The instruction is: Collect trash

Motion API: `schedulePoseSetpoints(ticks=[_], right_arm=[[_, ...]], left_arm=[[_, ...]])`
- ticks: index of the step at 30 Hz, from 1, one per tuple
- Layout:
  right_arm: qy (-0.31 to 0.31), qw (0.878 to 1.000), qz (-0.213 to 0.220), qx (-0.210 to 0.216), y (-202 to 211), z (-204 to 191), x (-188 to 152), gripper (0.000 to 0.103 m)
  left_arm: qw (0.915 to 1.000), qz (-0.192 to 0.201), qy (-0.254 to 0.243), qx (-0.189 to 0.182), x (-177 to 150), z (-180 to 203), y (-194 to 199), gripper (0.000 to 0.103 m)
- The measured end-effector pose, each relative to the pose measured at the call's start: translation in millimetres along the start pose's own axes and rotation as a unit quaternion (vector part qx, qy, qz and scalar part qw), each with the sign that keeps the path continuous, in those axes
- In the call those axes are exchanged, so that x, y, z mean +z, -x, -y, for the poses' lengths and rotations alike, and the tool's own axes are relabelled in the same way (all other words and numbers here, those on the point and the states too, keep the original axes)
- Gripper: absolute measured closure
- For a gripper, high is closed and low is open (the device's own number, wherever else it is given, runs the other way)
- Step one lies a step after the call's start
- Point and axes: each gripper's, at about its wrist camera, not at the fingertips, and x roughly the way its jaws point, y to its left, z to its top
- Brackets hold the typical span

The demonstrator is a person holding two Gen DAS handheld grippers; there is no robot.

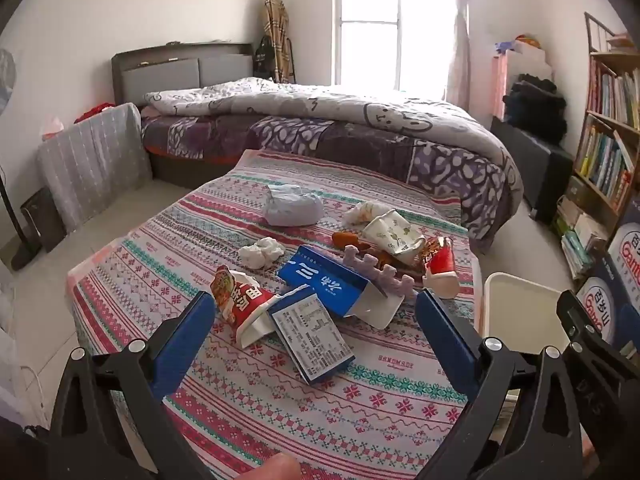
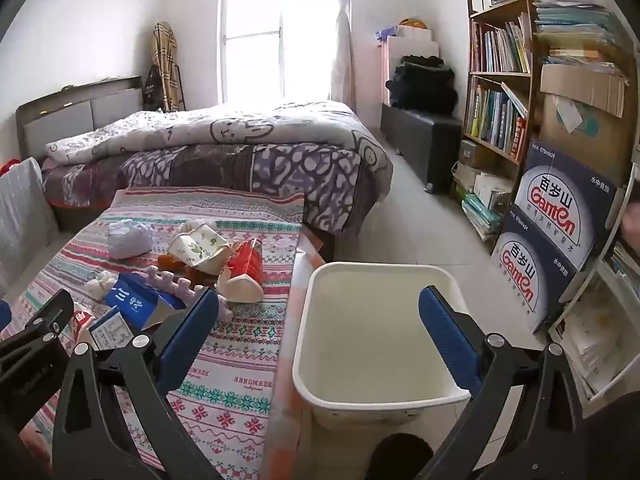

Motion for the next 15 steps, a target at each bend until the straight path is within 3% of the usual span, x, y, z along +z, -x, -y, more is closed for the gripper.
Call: schedulePoseSetpoints(ticks=[15], right_arm=[[-0.018, 1.000, -0.009, 0.014, -2.1, 5.0, -1.5, 0.007]], left_arm=[[1.0000, 0.000, 0.004, -0.005, -0.1, -0.4, 0.1, 0.006]])
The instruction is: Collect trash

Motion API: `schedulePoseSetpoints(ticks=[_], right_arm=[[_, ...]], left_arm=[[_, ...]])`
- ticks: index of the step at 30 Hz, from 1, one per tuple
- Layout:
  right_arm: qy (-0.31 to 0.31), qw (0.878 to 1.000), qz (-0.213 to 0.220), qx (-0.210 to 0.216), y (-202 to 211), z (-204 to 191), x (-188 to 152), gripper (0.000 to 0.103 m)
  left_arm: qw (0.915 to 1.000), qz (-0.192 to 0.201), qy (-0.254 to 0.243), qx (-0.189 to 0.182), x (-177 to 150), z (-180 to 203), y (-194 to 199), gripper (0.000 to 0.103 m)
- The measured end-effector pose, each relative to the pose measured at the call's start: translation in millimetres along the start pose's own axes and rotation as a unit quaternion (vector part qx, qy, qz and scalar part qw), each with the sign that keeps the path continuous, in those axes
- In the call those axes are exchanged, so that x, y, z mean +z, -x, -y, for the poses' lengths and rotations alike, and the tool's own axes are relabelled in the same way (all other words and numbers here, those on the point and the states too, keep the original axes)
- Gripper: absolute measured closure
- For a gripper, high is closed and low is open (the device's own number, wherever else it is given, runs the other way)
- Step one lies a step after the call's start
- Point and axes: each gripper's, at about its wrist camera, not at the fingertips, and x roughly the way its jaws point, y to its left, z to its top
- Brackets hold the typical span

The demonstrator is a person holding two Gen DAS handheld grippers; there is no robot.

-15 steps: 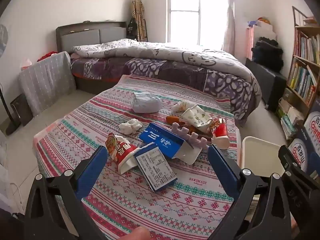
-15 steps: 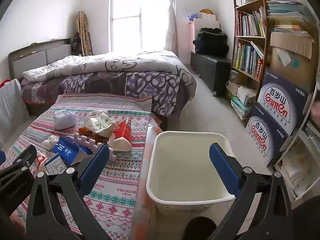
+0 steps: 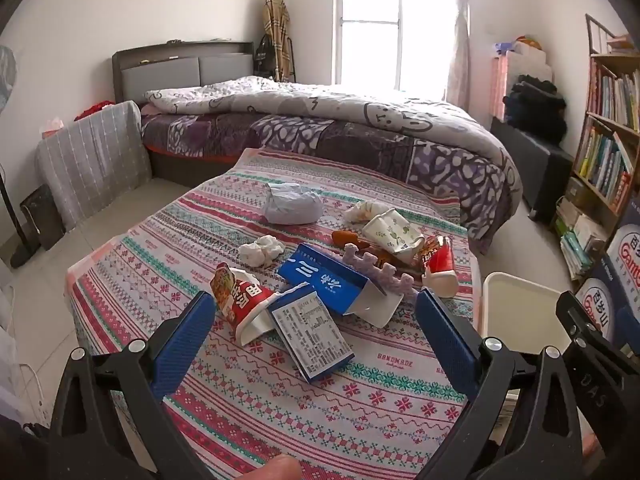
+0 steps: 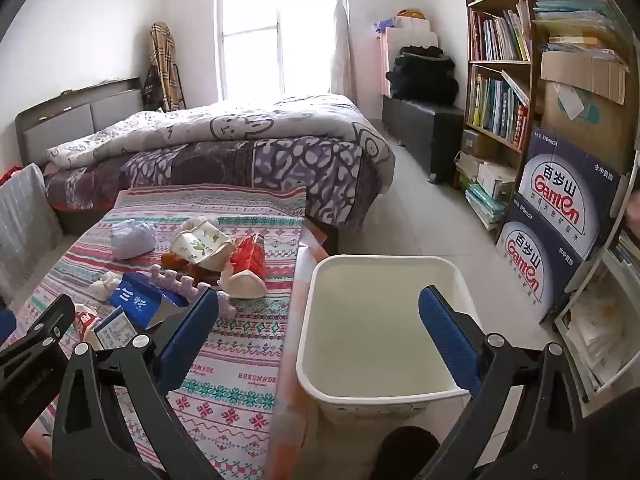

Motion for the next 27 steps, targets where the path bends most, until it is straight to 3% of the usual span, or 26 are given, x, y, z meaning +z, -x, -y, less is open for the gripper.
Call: schedulePoseSetpoints(ticks=[27], right_arm=[[0.006, 1.000, -0.007, 0.003, -3, -5, -4, 0.007]], left_arm=[[1.0000, -0.007, 0.004, -0.001, -10, -3, -4, 0.006]])
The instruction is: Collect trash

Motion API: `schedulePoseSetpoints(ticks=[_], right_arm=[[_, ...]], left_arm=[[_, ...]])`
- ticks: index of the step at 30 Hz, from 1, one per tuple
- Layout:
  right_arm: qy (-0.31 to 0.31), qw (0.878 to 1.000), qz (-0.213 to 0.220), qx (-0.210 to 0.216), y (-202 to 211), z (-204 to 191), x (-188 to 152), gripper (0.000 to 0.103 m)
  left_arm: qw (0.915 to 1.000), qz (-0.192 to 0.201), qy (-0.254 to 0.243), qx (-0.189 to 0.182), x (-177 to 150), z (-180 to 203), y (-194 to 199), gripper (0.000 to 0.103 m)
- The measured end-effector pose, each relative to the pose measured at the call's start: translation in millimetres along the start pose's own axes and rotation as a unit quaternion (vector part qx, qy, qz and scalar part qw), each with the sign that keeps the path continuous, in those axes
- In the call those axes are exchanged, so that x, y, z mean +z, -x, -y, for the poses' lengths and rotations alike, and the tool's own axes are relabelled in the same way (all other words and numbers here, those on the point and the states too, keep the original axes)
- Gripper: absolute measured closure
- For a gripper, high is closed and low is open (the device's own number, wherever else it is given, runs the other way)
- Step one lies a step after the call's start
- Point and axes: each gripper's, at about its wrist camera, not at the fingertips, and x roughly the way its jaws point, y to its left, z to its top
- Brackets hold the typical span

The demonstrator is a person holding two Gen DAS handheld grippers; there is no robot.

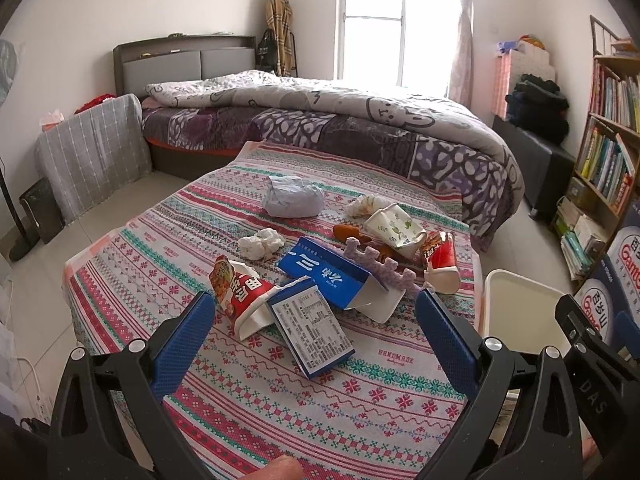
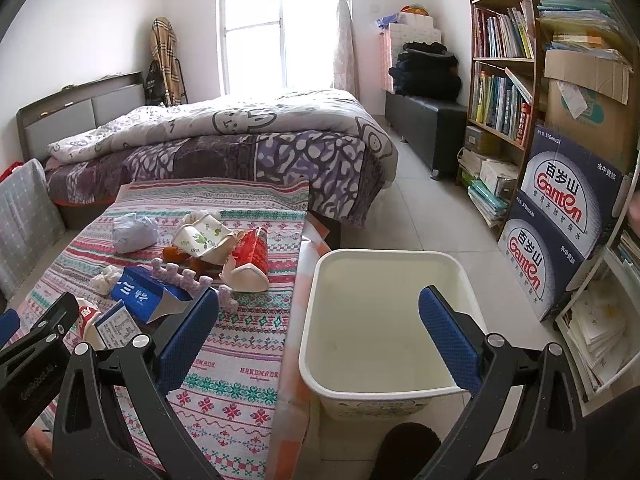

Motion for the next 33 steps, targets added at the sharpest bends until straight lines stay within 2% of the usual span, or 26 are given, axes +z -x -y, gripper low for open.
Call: schedulePoseSetpoints(ticks=[33], right_arm=[[0.003, 1.000, -0.005, 0.000, -2.2, -0.8, -1.9, 0.007]], left_arm=[[1.0000, -0.008, -0.001, 0.002, -7.4, 2.1, -5.7, 0.006]])
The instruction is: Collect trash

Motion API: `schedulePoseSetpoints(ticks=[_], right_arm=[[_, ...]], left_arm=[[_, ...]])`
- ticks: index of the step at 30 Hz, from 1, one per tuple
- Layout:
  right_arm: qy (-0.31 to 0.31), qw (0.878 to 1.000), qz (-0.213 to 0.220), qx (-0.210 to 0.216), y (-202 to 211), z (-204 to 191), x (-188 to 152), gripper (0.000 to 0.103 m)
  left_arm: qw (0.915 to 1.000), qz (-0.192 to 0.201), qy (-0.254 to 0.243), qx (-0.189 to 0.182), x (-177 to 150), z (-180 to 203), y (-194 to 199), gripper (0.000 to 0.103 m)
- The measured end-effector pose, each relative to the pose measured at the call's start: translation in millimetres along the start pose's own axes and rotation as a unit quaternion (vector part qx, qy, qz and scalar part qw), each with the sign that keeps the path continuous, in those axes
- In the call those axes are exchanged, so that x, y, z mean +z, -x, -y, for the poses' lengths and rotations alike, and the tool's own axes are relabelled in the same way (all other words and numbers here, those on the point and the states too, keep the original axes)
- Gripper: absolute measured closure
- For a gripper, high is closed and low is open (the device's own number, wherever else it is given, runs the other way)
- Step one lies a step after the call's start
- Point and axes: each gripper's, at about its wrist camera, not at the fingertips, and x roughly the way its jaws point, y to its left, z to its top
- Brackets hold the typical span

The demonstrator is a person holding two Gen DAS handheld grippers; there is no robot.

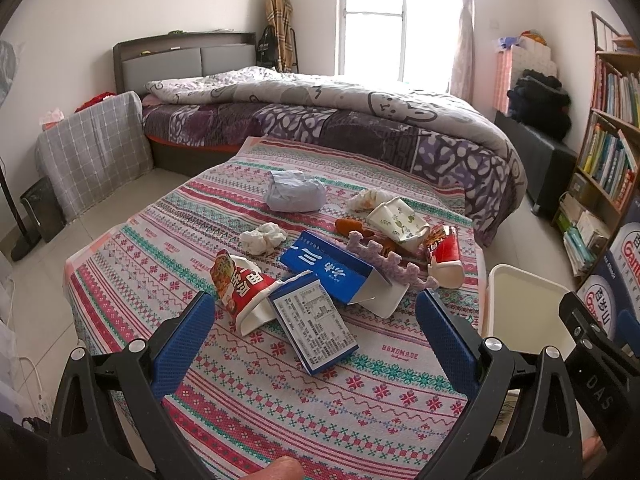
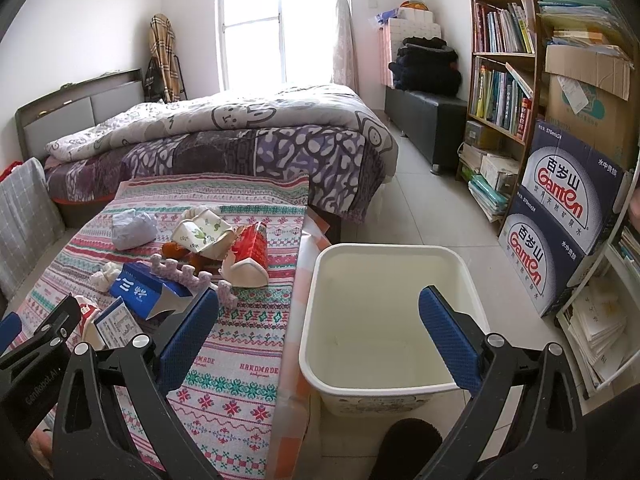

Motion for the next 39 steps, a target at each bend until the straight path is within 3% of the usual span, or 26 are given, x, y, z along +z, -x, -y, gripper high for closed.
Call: schedulePoseSetpoints(ticks=[28, 35, 39], right_arm=[[0.001, 1.000, -0.003, -0.001, -1, 1, -4, 0.007], [-0.003, 0.999, -0.044, 0.020, -4, -8, -1, 0.007], [0.020, 0.997, -0.063, 0.042, -8, -21, 24, 0.007]], left_arm=[[0.9999, -0.015, 0.006, 0.004, -1, -8, -6, 0.006], [0.9966, -0.061, 0.052, 0.018, 21, -29, -27, 0.006], [0.9911, -0.098, 0.088, 0.023, 45, -56, -47, 0.006]])
